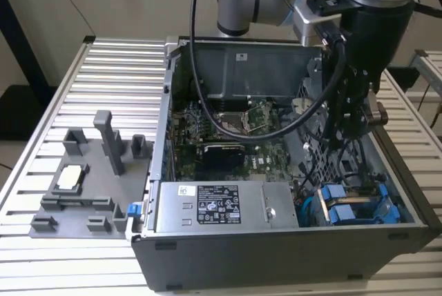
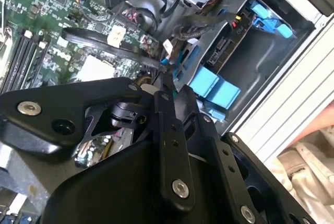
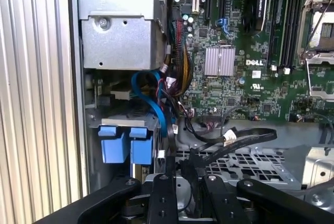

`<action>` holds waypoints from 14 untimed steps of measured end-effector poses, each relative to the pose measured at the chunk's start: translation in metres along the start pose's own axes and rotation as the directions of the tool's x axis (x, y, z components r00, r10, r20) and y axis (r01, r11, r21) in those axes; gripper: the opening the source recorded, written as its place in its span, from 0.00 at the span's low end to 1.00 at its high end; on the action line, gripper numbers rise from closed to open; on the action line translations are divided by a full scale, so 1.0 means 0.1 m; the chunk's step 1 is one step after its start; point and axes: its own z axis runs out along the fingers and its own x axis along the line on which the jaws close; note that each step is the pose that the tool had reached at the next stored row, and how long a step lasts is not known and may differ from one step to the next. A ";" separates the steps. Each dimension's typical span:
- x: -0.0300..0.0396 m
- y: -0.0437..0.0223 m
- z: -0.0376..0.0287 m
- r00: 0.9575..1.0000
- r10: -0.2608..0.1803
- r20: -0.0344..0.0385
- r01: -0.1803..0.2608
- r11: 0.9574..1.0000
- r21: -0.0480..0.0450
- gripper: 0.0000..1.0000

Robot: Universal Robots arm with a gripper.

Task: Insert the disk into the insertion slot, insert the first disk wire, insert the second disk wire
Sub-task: 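Insert the second disk wire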

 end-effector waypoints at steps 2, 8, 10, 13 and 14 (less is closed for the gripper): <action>-0.002 0.029 -0.003 1.000 -0.001 -0.002 0.001 1.000 0.013 0.27; -0.038 0.099 0.022 1.000 -0.008 -0.011 0.008 0.998 0.058 0.27; -0.057 0.120 0.031 1.000 -0.014 -0.019 0.015 0.998 0.061 0.27; -0.077 0.153 0.044 0.999 -0.022 -0.026 0.023 0.998 0.065 0.27; -0.082 0.165 0.049 0.999 -0.024 -0.027 0.026 0.997 0.068 0.27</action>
